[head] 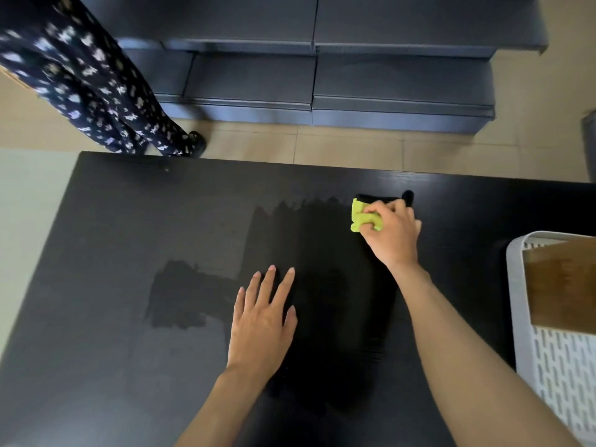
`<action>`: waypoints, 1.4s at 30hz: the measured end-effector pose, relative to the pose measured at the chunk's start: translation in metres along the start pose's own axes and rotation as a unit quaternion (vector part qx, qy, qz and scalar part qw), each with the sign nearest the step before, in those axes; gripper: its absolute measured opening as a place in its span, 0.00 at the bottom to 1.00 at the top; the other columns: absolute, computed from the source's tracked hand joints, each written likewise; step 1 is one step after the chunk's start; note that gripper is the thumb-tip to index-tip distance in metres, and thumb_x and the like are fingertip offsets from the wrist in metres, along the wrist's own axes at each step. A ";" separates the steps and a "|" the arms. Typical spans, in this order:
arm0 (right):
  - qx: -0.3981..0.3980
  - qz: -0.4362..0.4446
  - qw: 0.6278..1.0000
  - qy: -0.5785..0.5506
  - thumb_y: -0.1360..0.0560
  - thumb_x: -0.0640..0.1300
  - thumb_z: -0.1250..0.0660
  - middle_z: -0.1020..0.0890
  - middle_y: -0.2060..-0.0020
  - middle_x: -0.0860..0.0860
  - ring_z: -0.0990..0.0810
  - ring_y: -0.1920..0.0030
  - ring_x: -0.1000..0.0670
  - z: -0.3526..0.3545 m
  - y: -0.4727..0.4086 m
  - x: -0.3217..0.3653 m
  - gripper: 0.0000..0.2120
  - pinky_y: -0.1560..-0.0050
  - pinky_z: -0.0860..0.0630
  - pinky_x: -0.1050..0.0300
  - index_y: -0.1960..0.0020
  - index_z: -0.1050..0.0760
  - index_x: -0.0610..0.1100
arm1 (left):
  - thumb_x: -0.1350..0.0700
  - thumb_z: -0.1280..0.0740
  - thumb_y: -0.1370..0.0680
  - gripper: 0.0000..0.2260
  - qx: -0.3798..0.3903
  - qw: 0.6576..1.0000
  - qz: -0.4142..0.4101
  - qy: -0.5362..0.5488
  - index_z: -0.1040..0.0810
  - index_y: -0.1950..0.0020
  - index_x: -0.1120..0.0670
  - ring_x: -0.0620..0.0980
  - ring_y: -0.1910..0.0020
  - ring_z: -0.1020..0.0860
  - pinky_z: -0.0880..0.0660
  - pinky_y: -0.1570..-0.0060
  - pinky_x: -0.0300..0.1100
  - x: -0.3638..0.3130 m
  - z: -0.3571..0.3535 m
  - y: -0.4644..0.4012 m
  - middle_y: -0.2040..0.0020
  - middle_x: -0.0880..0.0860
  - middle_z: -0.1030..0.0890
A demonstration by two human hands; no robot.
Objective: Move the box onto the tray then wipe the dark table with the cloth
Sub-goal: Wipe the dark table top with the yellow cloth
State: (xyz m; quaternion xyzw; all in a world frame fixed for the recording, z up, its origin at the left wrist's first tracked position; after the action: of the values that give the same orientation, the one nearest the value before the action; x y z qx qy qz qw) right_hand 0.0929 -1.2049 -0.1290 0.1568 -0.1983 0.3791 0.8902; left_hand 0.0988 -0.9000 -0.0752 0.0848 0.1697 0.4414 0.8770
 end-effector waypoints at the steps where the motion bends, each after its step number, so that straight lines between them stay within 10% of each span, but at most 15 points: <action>1: 0.009 0.010 1.000 -0.002 0.27 0.49 0.32 0.26 0.45 0.51 0.28 0.42 0.45 0.001 -0.004 -0.002 0.11 0.41 0.35 0.46 0.44 0.22 0.55 | 0.43 0.47 0.16 0.29 -0.005 1.000 0.001 -0.004 0.55 0.17 0.41 0.55 0.17 0.49 0.44 0.20 0.56 -0.004 0.000 0.000 0.16 0.51 0.46; 28: 0.029 -0.043 0.999 0.013 0.28 0.52 0.36 0.35 0.50 0.59 0.35 0.51 0.56 -0.015 0.384 -0.041 0.11 0.51 0.37 0.58 0.47 0.28 0.62 | 0.44 0.41 0.17 0.31 0.034 0.994 -0.096 -0.043 0.50 0.16 0.44 0.58 0.18 0.46 0.43 0.21 0.57 -0.030 -0.001 0.094 0.16 0.55 0.44; 42: -0.002 -0.018 1.000 -0.007 0.27 0.48 0.33 0.28 0.48 0.54 0.30 0.47 0.49 0.007 0.177 -0.056 0.11 0.47 0.35 0.50 0.45 0.23 0.54 | 0.46 0.39 0.18 0.31 0.018 0.994 -0.072 -0.076 0.47 0.17 0.44 0.58 0.19 0.40 0.38 0.23 0.59 -0.054 -0.010 0.070 0.18 0.54 0.39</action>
State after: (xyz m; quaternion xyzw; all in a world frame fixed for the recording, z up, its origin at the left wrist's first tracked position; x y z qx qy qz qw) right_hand -0.0748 -1.1251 -0.1265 0.1611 -0.2020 0.3617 0.8958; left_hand 0.0133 -0.9015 -0.0522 0.1212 0.1160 0.3660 0.9153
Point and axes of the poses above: each hand's wrist, its own y-axis away from the middle knuckle, its own z-axis out of the back of the hand, x = y × z, the point moved 5 cm from there along -y, towards the middle knuckle
